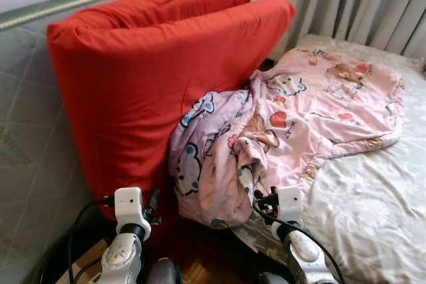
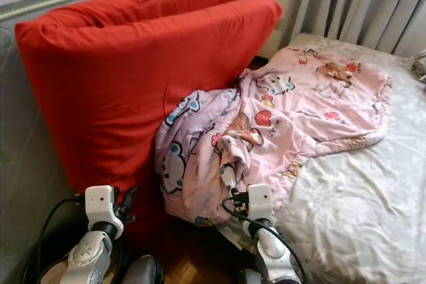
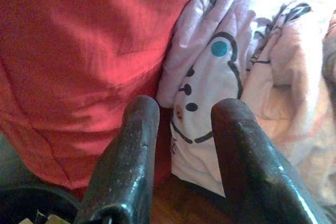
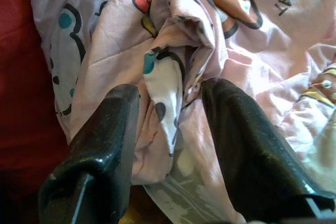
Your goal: Clean up the room
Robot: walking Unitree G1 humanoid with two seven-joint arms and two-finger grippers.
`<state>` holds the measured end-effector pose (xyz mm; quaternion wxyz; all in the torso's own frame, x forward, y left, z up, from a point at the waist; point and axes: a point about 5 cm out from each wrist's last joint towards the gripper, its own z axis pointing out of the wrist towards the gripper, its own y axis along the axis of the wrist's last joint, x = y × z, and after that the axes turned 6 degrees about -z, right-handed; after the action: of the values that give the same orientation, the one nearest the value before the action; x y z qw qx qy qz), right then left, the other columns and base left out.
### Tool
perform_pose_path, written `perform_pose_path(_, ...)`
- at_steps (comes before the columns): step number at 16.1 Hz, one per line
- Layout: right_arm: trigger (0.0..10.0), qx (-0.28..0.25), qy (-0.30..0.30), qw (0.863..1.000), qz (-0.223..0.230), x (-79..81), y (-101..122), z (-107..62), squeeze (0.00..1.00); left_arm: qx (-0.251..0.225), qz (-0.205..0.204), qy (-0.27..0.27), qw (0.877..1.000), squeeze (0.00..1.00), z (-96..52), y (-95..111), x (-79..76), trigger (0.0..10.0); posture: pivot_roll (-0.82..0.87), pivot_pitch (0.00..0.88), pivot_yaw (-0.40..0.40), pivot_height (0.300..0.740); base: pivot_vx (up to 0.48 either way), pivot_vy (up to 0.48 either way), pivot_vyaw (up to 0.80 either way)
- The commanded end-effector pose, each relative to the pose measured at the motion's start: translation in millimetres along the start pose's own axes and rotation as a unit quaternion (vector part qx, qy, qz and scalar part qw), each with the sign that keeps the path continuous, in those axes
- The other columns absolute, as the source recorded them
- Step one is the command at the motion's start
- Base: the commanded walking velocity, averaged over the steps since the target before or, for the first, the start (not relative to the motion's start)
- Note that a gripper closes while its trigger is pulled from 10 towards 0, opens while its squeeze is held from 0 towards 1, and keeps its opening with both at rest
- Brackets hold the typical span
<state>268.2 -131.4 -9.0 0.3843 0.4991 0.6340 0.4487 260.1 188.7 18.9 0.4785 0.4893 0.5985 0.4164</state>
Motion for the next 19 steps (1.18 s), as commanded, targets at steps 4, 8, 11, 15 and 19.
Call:
perform_pose_path(4,10.0,-0.003,-0.001,1.0,0.006,-2.1,0,-0.2,0.0,0.001,0.0,0.0,1.0,0.0,1.0,-1,-0.7,10.0,-0.1,0.023,-0.007,0.602,0.311,0.0,0.0)
perform_pose_path(8,10.0,-0.005,0.006,1.0,0.003,-1.3,0,-0.4,0.0,0.002,0.0,-0.001,1.0,0.0,1.2,-1,-1.2,10.0,-0.1,0.022,-0.005,0.602,0.322,0.0,0.0)
perform_pose_path(11,10.0,-0.008,0.016,1.0,-0.005,0.8,0,-0.8,0.0,0.001,0.0,-0.001,1.0,0.0,1.2,-1,-1.6,10.0,-0.1,0.021,-0.004,0.602,0.326,0.0,0.37)
perform_pose_path(15,10.0,0.013,0.019,1.0,0.007,2.0,-7,-2.9,0.0,-0.002,-0.001,-0.002,1.0,0.0,1.3,0,-1.8,10.0,-0.1,0.023,-0.004,0.602,0.248,0.0,0.39)
perform_pose_path(19,10.0,0.071,-0.015,0.996,0.05,-8.4,-18,-3.1,0.0,-0.002,0.003,-0.008,1.0,0.0,3.4,3,-3.5,10.0,-0.1,0.026,0.0,0.602,0.0,0.0,0.0)
